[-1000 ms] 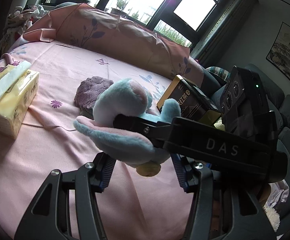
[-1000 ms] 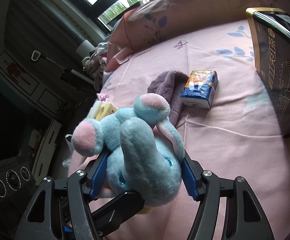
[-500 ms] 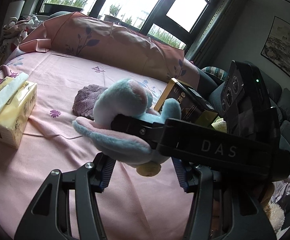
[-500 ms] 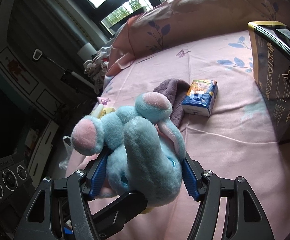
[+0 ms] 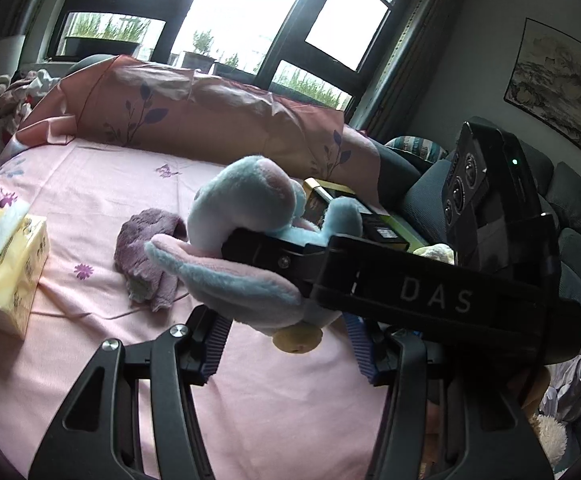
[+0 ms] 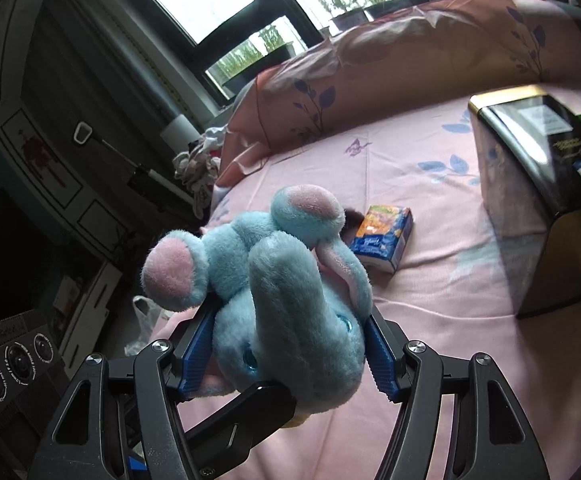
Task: Organize soft objects
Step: 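Lift the bunny, carry it into the green box and open the right tool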
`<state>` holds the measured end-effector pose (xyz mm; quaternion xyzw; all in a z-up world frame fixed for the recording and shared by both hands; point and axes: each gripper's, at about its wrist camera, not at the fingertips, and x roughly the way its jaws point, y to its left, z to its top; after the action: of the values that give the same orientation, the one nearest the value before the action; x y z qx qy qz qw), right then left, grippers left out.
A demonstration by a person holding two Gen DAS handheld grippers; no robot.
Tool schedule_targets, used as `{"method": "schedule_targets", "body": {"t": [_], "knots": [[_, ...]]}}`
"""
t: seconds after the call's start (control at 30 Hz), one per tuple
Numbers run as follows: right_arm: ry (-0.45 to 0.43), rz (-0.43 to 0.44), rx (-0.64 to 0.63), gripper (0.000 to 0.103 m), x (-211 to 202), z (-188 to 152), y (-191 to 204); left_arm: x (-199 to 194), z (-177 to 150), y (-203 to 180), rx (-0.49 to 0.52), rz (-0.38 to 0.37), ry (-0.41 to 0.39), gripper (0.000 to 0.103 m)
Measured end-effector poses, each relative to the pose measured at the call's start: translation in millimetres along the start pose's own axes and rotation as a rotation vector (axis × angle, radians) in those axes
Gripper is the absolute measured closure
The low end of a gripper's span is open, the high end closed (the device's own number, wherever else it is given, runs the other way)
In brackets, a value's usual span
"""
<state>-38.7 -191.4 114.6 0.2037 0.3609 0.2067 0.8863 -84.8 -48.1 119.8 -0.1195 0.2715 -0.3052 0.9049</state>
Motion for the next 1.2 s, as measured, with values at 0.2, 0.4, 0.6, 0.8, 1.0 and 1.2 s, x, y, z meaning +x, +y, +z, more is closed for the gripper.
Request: {"method": "schedule_targets", "body": {"t": [0.2,0.4,0.6,0.8,1.0,1.2], "knots": [[-0.121,-0.047,0.021,0.035,-57,24,-26,21,24,-51,0.092,-0.086,-0.018,0.05],[-0.309,-0.077,0.126,0.035,-120,42,-73,56,49,-110,0.222,-0.197,-0.035,0.05],[-0.385,-0.137,0.221,0.035,-150,54,-122,105,57,-148,0.229,-0.286,0.008,0.051],[-0.44,-0.191,0.285,0.035,-167,72,-162,146,70,-177,0.232,-0.37,0.06,0.051],[-0.479,-0.26,0.426,0.035,-171,64,-200,185,60,-192,0.213,-0.415,0.15,0.052],[-0.479,-0.323,0.546,0.035,-175,54,-229,206,47,-204,0.217,-0.368,0.211,0.052]]}}
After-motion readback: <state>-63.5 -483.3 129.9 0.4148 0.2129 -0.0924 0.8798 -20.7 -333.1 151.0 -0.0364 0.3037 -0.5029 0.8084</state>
